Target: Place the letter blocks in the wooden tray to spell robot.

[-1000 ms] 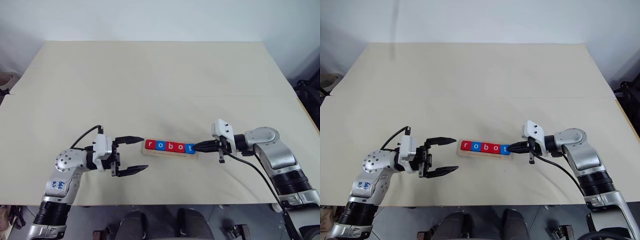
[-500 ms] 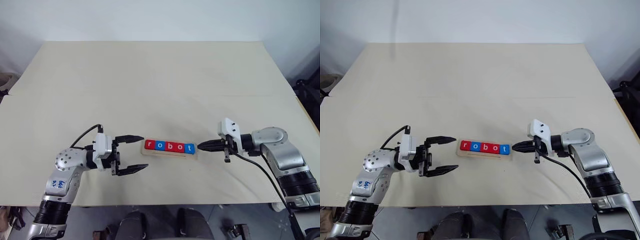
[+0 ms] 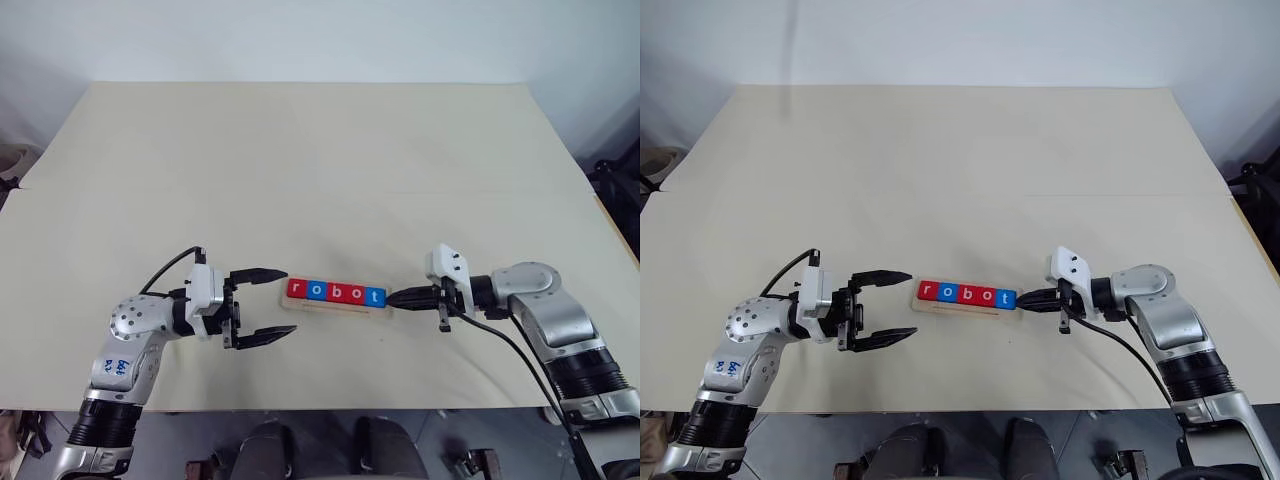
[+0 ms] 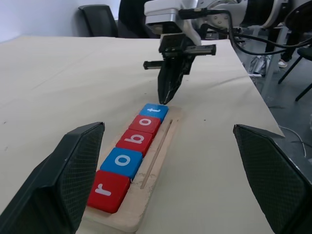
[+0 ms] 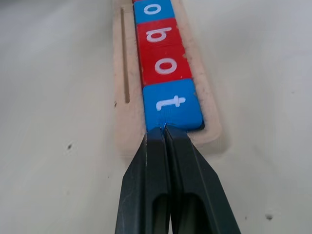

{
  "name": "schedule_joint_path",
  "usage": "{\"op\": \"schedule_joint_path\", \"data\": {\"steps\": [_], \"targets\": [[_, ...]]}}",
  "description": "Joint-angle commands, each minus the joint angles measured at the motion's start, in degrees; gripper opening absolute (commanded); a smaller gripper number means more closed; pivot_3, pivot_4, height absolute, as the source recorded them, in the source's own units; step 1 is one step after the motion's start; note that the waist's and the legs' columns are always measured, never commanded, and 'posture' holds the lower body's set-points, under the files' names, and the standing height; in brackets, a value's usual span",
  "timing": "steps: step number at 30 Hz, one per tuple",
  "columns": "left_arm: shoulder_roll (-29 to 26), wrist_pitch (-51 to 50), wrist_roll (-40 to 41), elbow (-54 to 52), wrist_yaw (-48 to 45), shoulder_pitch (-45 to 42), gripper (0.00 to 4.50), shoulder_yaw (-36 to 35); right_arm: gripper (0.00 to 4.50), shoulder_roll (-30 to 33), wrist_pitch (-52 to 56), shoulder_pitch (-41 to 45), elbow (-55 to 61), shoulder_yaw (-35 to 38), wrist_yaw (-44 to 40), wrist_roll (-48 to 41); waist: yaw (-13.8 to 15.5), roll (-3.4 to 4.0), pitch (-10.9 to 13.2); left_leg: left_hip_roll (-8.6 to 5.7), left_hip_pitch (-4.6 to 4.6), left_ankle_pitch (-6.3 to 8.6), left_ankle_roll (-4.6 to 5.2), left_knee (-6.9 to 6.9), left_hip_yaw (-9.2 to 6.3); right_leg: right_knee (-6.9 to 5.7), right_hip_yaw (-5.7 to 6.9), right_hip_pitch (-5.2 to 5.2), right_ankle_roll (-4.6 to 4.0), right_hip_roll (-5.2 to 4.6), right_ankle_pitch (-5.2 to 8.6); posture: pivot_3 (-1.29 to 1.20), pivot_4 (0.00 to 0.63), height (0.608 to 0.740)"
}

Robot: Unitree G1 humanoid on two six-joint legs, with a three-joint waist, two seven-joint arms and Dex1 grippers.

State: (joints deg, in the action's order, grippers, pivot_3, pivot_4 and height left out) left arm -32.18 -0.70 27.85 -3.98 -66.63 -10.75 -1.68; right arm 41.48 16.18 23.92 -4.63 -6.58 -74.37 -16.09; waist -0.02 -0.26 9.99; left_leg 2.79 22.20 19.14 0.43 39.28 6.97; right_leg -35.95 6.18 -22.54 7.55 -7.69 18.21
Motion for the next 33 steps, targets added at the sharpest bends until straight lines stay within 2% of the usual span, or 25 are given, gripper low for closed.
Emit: {"op": "schedule_joint_path", "data": {"steps": [1,4,6,8,11,15,18,26,33], "targets": [[-2.2,-1.3,1.5,-1.6,-0.4,1.3,4.5,-2.4,0.07,2.0,-2.7,-3.2,3.9,7.7,-2.4,-6.4,0.1,0.0,0.0,0.0,0.01,0.0,0.0,0.0,0.0,0.02,0.0,0.0,0.0,0.0,0.0,0.0,0.15,0.74],[-4.4,-2.6,0.8,0.1,0.7,2.1,4.5,-4.5,0.67,2.6,0.6,-7.2,7.1,12.5,-0.8,-10.5,0.0,0.0,0.0,0.01,-0.01,0.0,0.0,0.0,-0.02,0.0,0.01,0.02,0.0,0.01,0.0,0.0,0.15,0.74],[-5.6,-3.5,0.8,1.0,0.8,2.4,4.5,-5.4,1.28,2.1,-0.4,-9.0,8.5,14.4,0.0,-11.6,0.0,0.0,0.0,0.02,-0.02,0.0,0.0,0.0,-0.04,-0.01,0.0,0.02,0.0,0.01,0.0,0.0,0.15,0.74],[-6.2,0.0,-0.9,2.1,1.0,2.5,4.5,-7.0,2.0,2.2,-3.7,-12.2,10.0,16.1,-0.1,-11.2,0.0,0.0,0.0,0.01,-0.03,0.0,0.01,-0.01,-0.05,-0.01,-0.02,0.01,0.0,0.01,0.0,0.0,0.15,0.74],[-8.2,-0.5,-1.1,3.2,0.4,2.9,4.5,-8.6,3.03,2.2,-5.2,-16.5,12.1,17.9,0.0,-12.0,0.1,-0.01,0.0,0.01,-0.02,0.0,0.0,-0.05,-0.03,0.02,0.0,0.01,0.0,0.01,0.0,0.0,0.15,0.74],[-8.9,0.3,-0.8,5.6,0.1,2.1,4.5,-9.8,4.43,2.2,-7.4,-18.4,11.0,18.6,0.6,-11.6,0.0,0.0,0.0,0.0,-0.05,0.01,0.01,-0.05,-0.02,0.01,-0.03,0.02,0.0,-0.01,0.0,0.0,0.15,0.74],[-9.0,3.4,-2.5,8.8,-0.2,0.6,4.5,-9.9,4.47,2.1,-9.6,-18.3,8.9,18.8,0.5,-11.2,0.0,-0.01,0.0,0.0,-0.06,0.01,0.01,-0.05,-0.02,-0.01,-0.03,0.01,0.0,0.0,0.0,0.0,0.15,0.74],[-8.5,1.5,-2.0,7.6,2.0,-0.1,4.5,-9.7,4.47,1.5,-14.3,-17.0,6.0,18.5,0.4,-11.5,0.0,-0.01,0.0,0.01,-0.07,0.0,0.0,-0.05,0.0,-0.02,-0.03,0.02,0.0,0.01,0.0,0.0,0.15,0.74],[-8.0,2.6,-2.7,8.5,3.5,-1.4,4.5,-10.2,4.47,1.1,-13.1,-16.9,8.0,18.3,2.7,-12.4,0.0,-0.01,0.0,0.01,-0.06,0.0,0.0,-0.04,0.01,-0.02,-0.03,0.02,0.0,0.01,0.0,0.0,0.15,0.74]]}}
